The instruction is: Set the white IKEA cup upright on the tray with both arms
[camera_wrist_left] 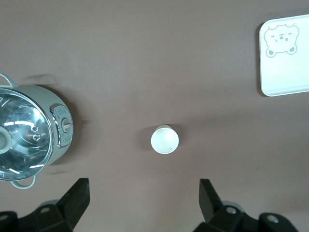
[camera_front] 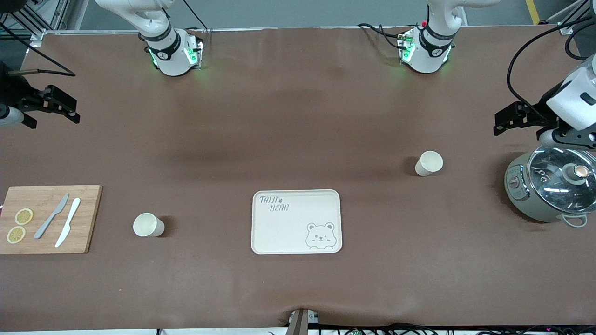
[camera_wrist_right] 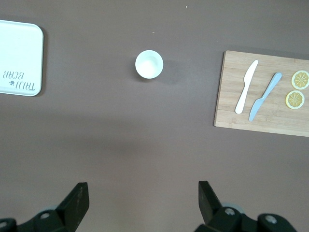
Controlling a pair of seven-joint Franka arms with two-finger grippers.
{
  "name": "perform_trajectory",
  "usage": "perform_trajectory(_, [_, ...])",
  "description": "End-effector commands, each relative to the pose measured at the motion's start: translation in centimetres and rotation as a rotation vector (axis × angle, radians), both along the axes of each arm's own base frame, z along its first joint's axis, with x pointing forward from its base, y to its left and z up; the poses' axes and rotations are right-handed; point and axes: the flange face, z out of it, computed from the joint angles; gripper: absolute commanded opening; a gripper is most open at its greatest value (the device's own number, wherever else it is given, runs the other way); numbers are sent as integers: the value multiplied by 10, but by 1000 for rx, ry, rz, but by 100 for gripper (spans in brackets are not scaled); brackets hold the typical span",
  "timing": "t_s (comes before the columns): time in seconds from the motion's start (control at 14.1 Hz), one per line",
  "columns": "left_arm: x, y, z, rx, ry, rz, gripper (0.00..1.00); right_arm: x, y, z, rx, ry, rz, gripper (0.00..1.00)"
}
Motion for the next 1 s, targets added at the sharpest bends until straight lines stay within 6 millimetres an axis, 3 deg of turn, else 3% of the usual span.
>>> perform_trajectory(0.0, [-1,-5,3,13,-6,-7,100,1,2,1,-11,4,0,100])
perform_trajectory(0.43, [3,-7,4,-55,-39,5,100,1,5,1,-13,4,5,100])
perform_trajectory(0.57, [-1,-5,-14,-49,0,1,100,1,6,1,-13,4,5,100])
perform_trajectory(0.92, [-10,-13,-82,-36,93,-25,100,1,4,0,-14,7,5,100])
